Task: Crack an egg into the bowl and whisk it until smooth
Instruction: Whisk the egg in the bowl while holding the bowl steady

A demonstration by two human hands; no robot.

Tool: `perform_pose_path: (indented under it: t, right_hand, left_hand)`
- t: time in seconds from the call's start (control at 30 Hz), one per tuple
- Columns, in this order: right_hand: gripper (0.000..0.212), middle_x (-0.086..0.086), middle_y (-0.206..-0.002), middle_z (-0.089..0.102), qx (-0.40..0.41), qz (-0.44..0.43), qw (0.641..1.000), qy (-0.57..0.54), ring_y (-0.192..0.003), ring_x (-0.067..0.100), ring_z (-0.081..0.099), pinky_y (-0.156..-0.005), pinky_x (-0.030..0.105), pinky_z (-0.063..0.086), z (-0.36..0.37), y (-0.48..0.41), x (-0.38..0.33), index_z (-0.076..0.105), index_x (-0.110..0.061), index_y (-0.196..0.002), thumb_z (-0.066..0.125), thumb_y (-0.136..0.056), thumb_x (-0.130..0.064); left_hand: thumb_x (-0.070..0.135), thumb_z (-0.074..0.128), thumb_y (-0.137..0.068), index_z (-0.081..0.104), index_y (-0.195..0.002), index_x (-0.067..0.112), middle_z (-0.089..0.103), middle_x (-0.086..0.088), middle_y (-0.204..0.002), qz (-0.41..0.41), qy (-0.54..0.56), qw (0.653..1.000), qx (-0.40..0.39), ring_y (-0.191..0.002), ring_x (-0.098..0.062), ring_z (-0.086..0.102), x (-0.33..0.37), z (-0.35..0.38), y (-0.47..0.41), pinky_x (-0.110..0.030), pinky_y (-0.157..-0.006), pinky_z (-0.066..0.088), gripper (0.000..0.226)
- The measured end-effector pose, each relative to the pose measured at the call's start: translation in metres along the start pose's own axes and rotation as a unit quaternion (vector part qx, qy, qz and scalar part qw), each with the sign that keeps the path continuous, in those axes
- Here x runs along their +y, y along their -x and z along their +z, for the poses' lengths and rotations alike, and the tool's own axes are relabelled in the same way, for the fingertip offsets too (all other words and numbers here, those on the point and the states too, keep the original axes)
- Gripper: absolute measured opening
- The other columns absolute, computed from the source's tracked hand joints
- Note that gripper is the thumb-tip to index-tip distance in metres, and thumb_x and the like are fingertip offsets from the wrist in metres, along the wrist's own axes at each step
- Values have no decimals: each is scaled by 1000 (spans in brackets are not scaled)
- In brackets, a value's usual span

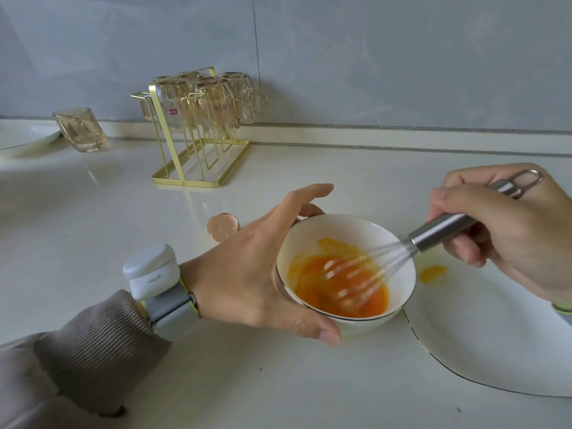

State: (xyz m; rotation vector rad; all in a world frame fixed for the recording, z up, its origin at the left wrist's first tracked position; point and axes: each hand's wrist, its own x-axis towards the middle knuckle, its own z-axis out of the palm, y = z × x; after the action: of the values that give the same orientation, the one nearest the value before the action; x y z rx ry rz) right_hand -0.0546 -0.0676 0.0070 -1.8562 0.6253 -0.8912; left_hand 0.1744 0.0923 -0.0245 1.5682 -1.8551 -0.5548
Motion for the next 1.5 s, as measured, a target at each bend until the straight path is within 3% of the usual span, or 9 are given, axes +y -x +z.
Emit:
perform_pose_path:
  t: [0.13,0.53,0.67,0.8,0.9,1.03,1.17,1.33,1.5]
  right_hand:
    - [35,11,-36,47,18,-11,999,30,-35,20,37,-37,17,33,0,-2,0,63,5,-61,60,-94,-7]
    - [33,9,-34,46,-19,-11,1000,11,-36,22,37,-39,19,33,2,0,0,65,4,-60,66,-88,-14]
    - [36,10,-36,47,21,-28,998,43,-37,20,37,-39,18,33,1,-2,3,63,3,-58,62,-92,-8]
    - [37,8,-34,45,-8,-11,1000,16,-35,21,36,-39,18,33,1,-1,2,60,8,-60,59,-95,-3]
    - [38,10,-37,48,21,-34,998,42,-37,19,37,-39,19,34,1,-1,3,62,4,-60,61,-96,-7]
    - [37,8,-34,45,-21,-5,1000,19,-36,20,36,-39,18,32,0,0,1,63,2,-58,65,-94,-5]
    - [36,9,-38,48,5,-16,1000,10,-38,20,38,-40,18,35,1,-1,1,65,4,-64,63,-95,-14]
    - [44,9,-36,49,-33,2,999,2,-36,21,38,-38,19,35,4,3,-7,66,1,-60,72,-77,-40]
    - [38,10,-35,48,1,-14,999,32,-37,22,35,-38,18,32,0,0,-2,62,4,-59,66,-93,-13]
  left_hand:
    - [71,85,-51,8,-154,40,46,11,-143,2,-8,1000,2,-132,-15,54,-1,1,0,-38,-103,53,132]
    - [78,78,-52,9,-154,41,45,6,-145,4,18,1000,2,-134,-22,54,-3,2,0,-42,-103,54,129]
    - [79,77,-53,8,-154,40,45,5,-145,6,13,1000,0,-134,-22,53,-3,1,-1,-43,-103,53,128]
    - [78,77,-53,8,-154,41,45,7,-144,7,13,1000,-2,-133,-20,54,-3,1,-1,-42,-103,54,128]
    - [78,80,-51,7,-153,44,44,11,-144,4,6,1000,2,-133,-17,53,-2,0,0,-40,-103,54,130]
    - [73,85,-51,8,-153,44,44,8,-145,6,10,1000,0,-133,-19,54,-4,1,0,-41,-103,54,131]
    - [77,80,-51,7,-154,44,44,6,-146,4,11,1000,0,-134,-21,53,-3,1,-1,-44,-104,53,130]
    - [71,86,-53,9,-153,45,44,7,-146,5,17,1000,0,-134,-21,53,-4,1,-1,-43,-103,54,129]
    - [73,84,-52,9,-153,44,45,8,-145,7,11,1000,-1,-134,-20,54,-3,0,-1,-42,-105,53,130]
